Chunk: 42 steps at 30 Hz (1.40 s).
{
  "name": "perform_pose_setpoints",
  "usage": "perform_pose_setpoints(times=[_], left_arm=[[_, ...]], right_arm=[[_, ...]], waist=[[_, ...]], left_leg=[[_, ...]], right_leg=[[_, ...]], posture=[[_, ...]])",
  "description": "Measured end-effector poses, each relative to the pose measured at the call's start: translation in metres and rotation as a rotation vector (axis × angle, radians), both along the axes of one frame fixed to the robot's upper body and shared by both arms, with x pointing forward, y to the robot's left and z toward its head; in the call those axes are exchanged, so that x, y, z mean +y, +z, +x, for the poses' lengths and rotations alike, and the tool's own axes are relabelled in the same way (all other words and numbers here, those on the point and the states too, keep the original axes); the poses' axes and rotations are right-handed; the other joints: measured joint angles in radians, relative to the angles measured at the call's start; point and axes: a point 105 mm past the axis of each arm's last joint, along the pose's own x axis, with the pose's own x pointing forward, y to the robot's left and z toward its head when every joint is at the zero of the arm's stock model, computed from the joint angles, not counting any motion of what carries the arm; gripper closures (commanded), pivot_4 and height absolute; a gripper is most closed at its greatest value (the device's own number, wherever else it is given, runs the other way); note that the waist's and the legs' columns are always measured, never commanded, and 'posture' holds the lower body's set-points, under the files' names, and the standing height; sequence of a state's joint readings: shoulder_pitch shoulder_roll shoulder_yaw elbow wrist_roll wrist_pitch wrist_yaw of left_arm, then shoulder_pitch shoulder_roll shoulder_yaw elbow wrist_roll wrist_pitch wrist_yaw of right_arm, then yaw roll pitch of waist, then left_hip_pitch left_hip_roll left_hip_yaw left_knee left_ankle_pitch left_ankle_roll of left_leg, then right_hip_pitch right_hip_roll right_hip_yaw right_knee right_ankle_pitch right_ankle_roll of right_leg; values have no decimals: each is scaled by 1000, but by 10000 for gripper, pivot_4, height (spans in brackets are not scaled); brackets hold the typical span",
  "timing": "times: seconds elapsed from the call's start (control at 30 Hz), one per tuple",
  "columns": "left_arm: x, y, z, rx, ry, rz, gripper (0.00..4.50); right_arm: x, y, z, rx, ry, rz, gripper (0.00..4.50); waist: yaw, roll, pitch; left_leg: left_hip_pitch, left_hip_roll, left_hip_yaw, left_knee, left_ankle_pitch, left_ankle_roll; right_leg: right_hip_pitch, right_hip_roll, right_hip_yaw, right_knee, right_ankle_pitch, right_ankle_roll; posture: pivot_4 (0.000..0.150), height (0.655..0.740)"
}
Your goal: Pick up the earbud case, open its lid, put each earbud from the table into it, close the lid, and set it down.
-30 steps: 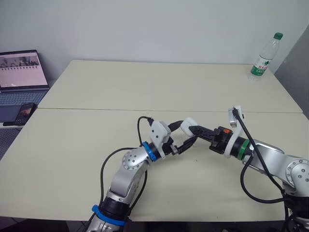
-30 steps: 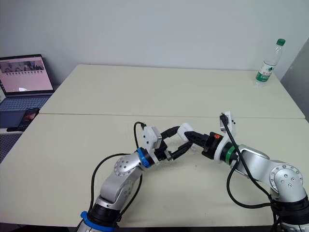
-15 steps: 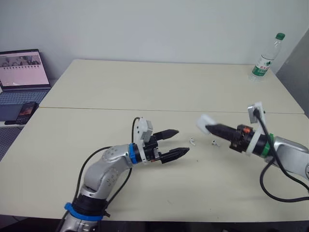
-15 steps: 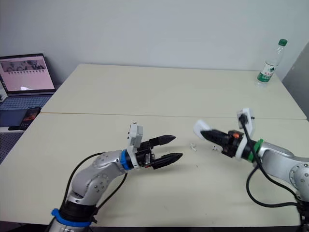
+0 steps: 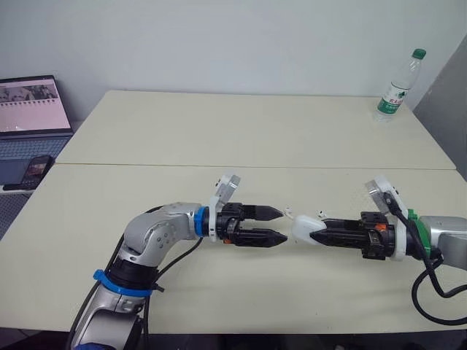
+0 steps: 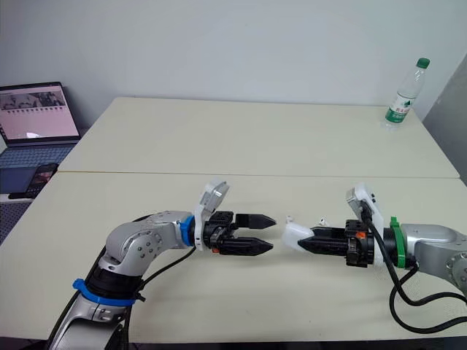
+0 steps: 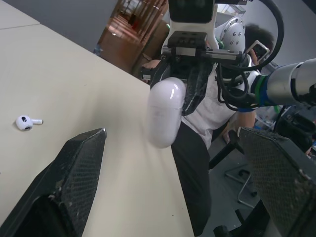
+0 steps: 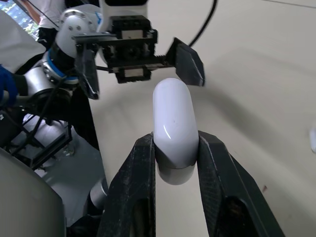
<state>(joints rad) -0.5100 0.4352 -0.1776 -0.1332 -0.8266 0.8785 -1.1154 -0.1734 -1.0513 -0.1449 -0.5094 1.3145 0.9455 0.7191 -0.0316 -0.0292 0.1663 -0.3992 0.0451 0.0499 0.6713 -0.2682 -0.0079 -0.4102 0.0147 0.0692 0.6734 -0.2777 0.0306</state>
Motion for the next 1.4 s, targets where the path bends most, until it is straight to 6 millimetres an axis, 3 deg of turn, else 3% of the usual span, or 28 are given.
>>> perform_pose_setpoints(times=[0.4, 0.5, 0.8, 1.03, 1.37, 1.4], left_arm=[[-9, -2, -7, 23, -69, -9, 115], [-10, -2, -7, 25, -72, -14, 5671], [-12, -1, -9, 26, -81, -22, 35661], [-12, 0, -11, 25, -96, -27, 37158], [-14, -1, -7, 27, -65, -25, 37159], [-15, -1, -7, 29, -59, -25, 37159]], right_arm=[[20, 10, -7, -32, 58, 43, 37490], [20, 8, -8, -24, 63, 43, 37490], [14, -2, -8, 0, 47, 20, 37490], [14, -3, -9, -1, 52, 31, 37490], [10, 5, 2, -75, -14, 26, 1010], [9, 6, 4, -84, -28, 22, 0]], waist=[[0, -3, 2], [0, -3, 2], [1, -3, 2], [0, -3, 2], [0, -3, 2], [0, -3, 2]], left_leg=[[0, 0, 0, 0, 0, 0], [0, 0, 0, 0, 0, 0], [0, 0, 0, 0, 0, 0], [0, 0, -1, 0, 0, 0], [0, 0, -1, 0, 0, 0], [0, 0, 0, 0, 0, 0]], right_leg=[[0, 0, 0, 0, 0, 0], [0, 0, 0, 0, 0, 0], [0, 0, 0, 0, 0, 0], [0, 0, 0, 0, 0, 0], [0, 0, 0, 0, 0, 0], [0, 0, 0, 0, 0, 0]], posture=[[1500, 7362], [1500, 7362], [1500, 7362], [1500, 7362], [1500, 7362], [1500, 7362]])
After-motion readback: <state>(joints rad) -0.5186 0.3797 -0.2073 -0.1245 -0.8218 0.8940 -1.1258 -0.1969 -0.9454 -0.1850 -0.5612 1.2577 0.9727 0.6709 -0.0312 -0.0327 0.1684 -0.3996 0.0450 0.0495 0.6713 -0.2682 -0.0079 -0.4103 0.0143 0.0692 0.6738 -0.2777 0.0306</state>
